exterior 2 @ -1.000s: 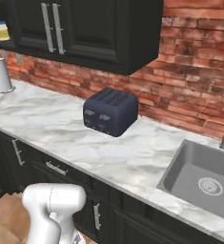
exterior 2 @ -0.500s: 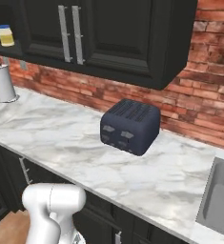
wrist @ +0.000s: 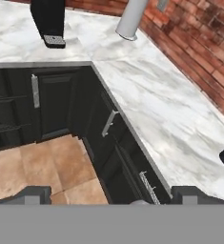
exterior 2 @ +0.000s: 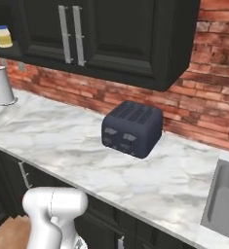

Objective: Collect the paprika, mayonnaise, and shaker from the cabinet and place them next to the stove.

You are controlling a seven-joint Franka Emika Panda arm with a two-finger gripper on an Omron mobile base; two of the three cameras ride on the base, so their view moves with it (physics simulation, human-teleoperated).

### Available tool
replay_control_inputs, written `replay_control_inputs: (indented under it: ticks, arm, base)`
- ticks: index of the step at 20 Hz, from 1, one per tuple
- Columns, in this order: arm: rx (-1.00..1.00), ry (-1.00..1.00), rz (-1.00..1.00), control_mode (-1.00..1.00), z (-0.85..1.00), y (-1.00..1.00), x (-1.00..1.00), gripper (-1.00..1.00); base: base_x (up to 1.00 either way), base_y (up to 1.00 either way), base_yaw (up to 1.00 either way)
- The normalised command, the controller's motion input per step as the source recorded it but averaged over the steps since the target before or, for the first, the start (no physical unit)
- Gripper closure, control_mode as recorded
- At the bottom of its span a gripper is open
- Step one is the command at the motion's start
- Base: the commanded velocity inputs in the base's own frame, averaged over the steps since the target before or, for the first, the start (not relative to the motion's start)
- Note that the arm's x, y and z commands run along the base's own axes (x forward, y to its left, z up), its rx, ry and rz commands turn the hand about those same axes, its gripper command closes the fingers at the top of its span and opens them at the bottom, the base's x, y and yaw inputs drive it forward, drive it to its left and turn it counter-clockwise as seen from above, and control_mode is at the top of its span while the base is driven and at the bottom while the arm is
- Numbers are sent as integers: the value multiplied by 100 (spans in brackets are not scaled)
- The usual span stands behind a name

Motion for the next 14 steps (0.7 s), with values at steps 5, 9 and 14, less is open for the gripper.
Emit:
replay_control_inputs:
  ticks: [5,9,14]
  arm:
    - [0,0,0,100,0,0,0,-100]
    - [0,0,0,100,0,0,0,-100]
    - [0,0,0,100,0,0,0,-100]
  base:
    - [40,56,-14]
    - [14,63,-41]
    - [-16,51,-43]
